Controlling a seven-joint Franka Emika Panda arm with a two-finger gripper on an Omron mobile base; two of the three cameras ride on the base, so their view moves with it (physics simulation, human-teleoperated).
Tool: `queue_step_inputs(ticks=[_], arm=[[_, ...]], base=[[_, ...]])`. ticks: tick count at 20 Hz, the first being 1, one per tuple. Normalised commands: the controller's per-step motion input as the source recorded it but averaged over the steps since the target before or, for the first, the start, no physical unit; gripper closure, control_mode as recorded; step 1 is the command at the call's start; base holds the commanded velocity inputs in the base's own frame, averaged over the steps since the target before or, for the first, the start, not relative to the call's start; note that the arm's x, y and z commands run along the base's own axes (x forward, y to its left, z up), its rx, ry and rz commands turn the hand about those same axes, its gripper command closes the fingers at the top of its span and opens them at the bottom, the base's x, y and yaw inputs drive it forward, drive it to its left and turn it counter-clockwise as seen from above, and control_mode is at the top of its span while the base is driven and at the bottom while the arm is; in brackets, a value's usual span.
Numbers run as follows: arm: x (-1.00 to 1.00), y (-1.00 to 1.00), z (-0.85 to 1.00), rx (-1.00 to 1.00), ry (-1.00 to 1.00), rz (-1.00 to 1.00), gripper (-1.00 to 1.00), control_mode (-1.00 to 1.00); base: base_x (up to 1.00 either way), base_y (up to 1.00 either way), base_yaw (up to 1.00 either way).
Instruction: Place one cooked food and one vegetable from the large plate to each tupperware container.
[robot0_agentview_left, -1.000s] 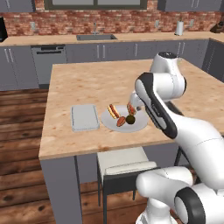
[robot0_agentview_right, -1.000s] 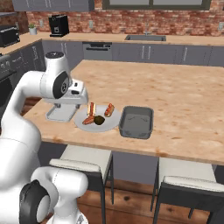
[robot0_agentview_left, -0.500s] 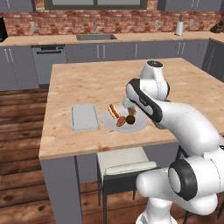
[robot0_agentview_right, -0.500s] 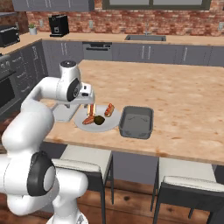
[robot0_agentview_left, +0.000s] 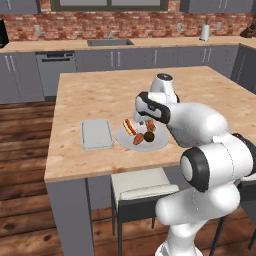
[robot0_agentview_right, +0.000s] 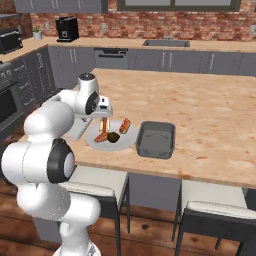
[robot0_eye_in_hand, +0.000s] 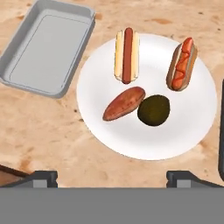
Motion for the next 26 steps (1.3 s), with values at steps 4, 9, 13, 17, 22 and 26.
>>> queue_step_inputs(ticks=[4,9,13,17,22,26], arm=[[0.55,0.03,-0.45,0.0,0.0,0.0,-1.0,-1.0],[0.46,0.09,-0.5,-0.01,-0.03,0.0,-1.0,-1.0],[0.49,0.06,-0.34,-0.02,-0.06,0.0,-1.0,-1.0],[0.44,0.08,-0.22,0.0,0.0,0.0,-1.0,-1.0],[0.39,0.12,-0.14,0.0,0.0,0.0,-1.0,-1.0],[0.33,0.09,-0.23,0.0,0.0,0.0,-1.0,-1.0]], base=[[0.0,0.0,0.0],[0.0,0.0,0.0],[0.0,0.0,0.0],[0.0,0.0,0.0],[0.0,0.0,0.0],[0.0,0.0,0.0]])
